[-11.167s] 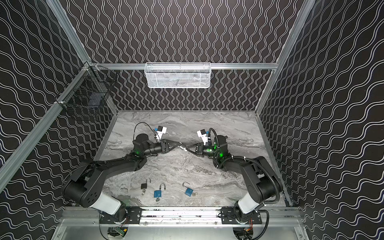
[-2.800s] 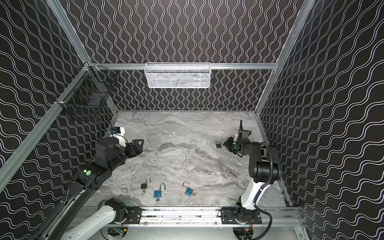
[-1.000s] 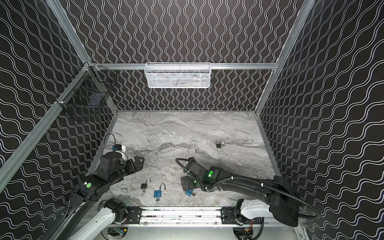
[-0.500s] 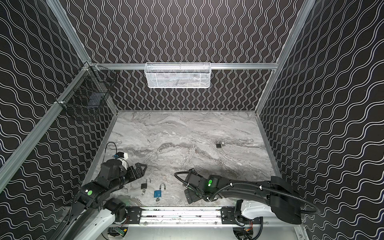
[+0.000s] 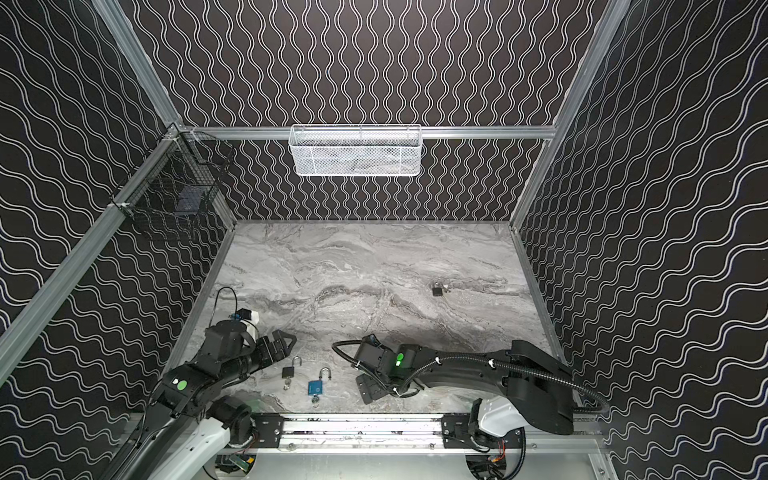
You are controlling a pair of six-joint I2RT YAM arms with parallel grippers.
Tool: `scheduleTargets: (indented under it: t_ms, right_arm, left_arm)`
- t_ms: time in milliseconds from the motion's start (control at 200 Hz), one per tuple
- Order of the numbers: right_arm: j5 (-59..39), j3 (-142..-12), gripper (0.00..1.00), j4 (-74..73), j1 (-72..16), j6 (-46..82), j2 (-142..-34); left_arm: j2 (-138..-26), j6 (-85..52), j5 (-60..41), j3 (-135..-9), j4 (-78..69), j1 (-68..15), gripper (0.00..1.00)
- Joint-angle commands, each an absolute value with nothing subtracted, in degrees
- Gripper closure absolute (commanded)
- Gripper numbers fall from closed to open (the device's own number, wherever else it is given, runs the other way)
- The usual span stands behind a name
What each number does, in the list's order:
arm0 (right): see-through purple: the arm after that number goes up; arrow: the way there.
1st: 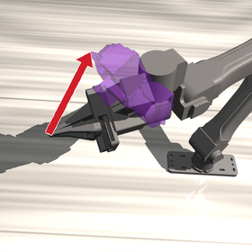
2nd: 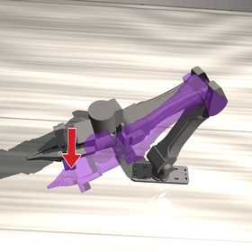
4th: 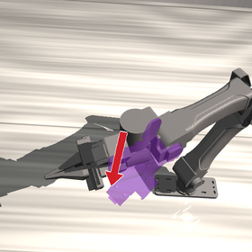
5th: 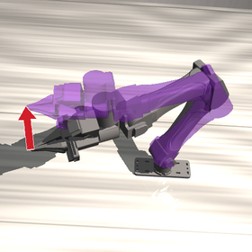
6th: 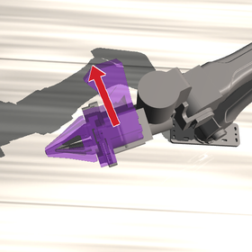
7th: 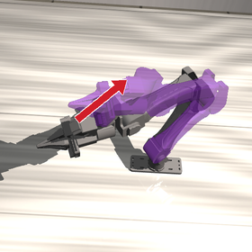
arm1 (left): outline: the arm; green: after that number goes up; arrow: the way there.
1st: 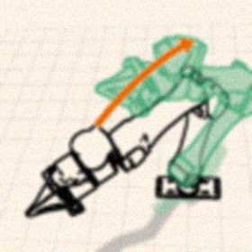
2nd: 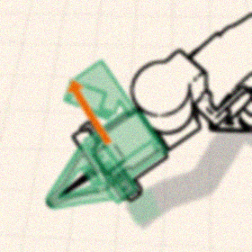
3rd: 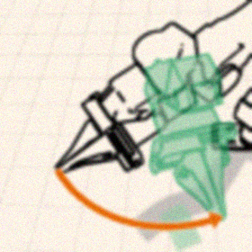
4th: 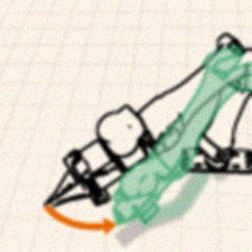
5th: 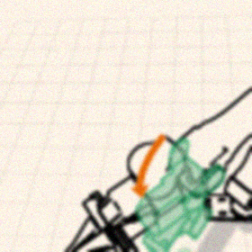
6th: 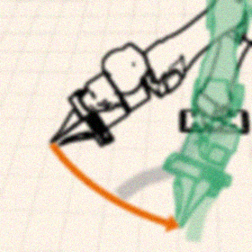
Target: Lock with the key
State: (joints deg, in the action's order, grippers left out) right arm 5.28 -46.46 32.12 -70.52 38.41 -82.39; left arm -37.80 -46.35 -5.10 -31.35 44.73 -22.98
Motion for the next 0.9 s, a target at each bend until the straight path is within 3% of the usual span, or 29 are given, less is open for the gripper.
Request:
scheduleTargets:
  t_ms: [0,385,896]
  right_arm:
    - [6.22,-47.89,0.05,35.68,-70.66,38.32,-82.38]
    - [6.81,-46.85,0.04,32.43,-69.97,40.22,-80.1]
    - [6.69,-43.22,0.05,29.6,-67.93,42.17,-75.28]
  left_arm:
    - [-40.59,-47.65,-5.19,-30.16,44.87,-23.0,0.01]
    - [-57.68,-48.17,-1.46,-29.19,43.19,-24.48,0.03]
    - [-61.77,-48.02,0.88,-27.42,41.91,-26.12,0.25]
